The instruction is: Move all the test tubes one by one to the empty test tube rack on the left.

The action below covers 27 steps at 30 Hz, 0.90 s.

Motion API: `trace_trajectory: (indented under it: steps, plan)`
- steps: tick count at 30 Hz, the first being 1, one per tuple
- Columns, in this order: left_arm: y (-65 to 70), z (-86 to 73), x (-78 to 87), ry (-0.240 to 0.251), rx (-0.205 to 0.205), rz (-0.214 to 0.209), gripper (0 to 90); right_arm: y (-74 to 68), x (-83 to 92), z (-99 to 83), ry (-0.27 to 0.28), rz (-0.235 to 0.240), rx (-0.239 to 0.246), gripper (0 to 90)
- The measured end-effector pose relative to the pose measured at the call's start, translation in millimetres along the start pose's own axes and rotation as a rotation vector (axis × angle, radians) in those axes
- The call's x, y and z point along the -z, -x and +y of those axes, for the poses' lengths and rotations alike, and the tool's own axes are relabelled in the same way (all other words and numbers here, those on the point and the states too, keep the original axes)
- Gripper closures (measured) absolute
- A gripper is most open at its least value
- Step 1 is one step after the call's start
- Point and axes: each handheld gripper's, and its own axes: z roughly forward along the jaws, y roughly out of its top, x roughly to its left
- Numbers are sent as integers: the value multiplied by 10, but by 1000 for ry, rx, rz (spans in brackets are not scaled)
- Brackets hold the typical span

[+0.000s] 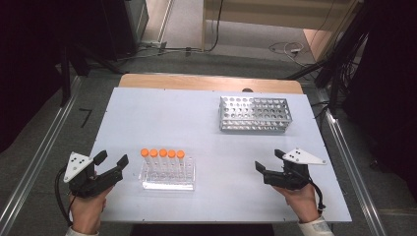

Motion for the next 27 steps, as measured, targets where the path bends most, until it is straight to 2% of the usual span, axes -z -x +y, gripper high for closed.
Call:
trace_trajectory:
  steps: [16,27]
  plan:
    - [-102,-82,-35,-15,9,49,217,119,103,-48,14,-32,-28,149]
    - [-124,-100,-54,-19,11,46,194,278,221,-125,25,-76,-61,149]
